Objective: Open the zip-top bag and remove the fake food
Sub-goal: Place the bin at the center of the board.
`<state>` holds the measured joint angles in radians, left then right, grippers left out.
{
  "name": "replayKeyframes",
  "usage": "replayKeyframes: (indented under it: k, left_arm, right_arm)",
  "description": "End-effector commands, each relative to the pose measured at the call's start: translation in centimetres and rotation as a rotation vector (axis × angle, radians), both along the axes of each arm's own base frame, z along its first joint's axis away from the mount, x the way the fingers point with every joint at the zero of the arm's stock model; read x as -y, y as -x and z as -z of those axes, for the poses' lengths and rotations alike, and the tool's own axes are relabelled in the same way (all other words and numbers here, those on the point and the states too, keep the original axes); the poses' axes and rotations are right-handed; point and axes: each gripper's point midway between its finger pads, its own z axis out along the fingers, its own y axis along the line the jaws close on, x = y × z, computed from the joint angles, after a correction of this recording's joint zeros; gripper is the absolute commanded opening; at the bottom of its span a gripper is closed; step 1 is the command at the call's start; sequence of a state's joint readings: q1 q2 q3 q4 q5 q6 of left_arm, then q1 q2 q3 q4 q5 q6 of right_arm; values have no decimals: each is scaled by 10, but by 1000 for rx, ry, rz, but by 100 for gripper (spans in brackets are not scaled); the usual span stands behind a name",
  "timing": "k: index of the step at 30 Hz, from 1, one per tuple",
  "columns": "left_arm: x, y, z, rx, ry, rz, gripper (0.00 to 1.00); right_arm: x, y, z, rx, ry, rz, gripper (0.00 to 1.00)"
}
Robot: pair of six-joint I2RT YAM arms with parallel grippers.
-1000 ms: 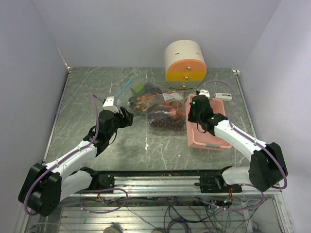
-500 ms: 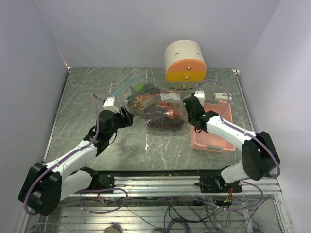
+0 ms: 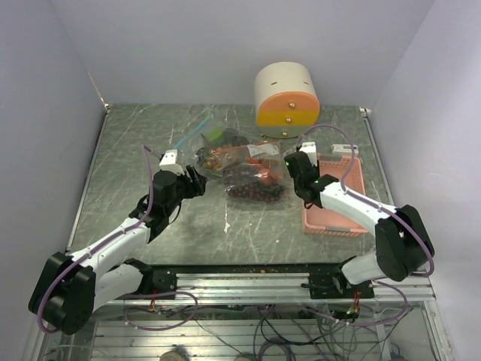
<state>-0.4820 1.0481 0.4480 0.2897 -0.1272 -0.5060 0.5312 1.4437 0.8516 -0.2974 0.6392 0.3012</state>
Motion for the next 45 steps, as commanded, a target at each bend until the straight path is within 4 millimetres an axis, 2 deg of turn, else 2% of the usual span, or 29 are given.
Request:
replayKeyframes:
  k: [1, 3, 4, 7, 8, 10, 13, 14, 17, 23, 24, 29, 32, 34, 36, 39, 41, 45]
  left_arm:
    - [6, -5, -23, 51, 26, 11, 72]
    - [7, -5, -23, 52, 29, 13, 72]
    - [7, -5, -23, 53, 30, 13, 72]
    - [7, -5, -21, 47, 26, 14, 72]
    - [7, -6, -20, 46, 24, 13, 72]
    - [6, -6, -19, 44, 19, 6, 72]
    - [5, -7, -18, 43, 15, 0, 72]
    - [5, -7, -18, 43, 15, 0, 72]
    - [5, -7, -16, 37, 9, -2, 72]
    - [5, -8, -16, 34, 10, -1, 72]
    - [4, -7, -16, 36, 9, -3, 72]
    - [2, -7, -17, 39, 6, -14, 72]
    - [3, -8, -14, 30, 5, -11, 72]
    - [3, -8, -12, 27, 3, -12, 72]
    - [3, -8, -12, 26, 3, -16, 73]
    - [1, -9, -12, 26, 1, -26, 75]
    - [1, -9, -11, 26, 3, -28, 81]
    - [2, -10, -9, 18, 12, -30, 96]
  right_arm:
    - [2, 1, -24, 86, -30, 15, 47]
    - [-12, 3, -34, 118, -94, -30, 58]
    - [-21, 4, -39, 130, -135, -62, 61]
    - [-49, 7, -45, 147, -273, -153, 58]
    - [-60, 8, -44, 142, -321, -186, 53]
    - [-80, 12, -39, 119, -408, -242, 34]
    - [-90, 18, -19, 66, -457, -250, 12]
    - [-88, 19, -13, 53, -452, -234, 7]
    - [-72, 20, 2, 28, -391, -163, 4]
    - [-23, 18, 13, 3, -291, 5, 4]
    - [-10, 16, 14, 5, -287, 44, 5]
    - [20, 14, 8, 34, -241, 128, 10]
    - [19, 9, 0, 53, -253, 124, 13]
    - [5, 3, -10, 75, -314, 76, 17]
    - [-19, -4, -21, 103, -405, -14, 26]
    - [-55, -14, -39, 153, -513, -152, 48]
    - [-75, -20, -43, 155, -549, -214, 61]
    - [-96, -39, -36, 143, -522, -246, 70]
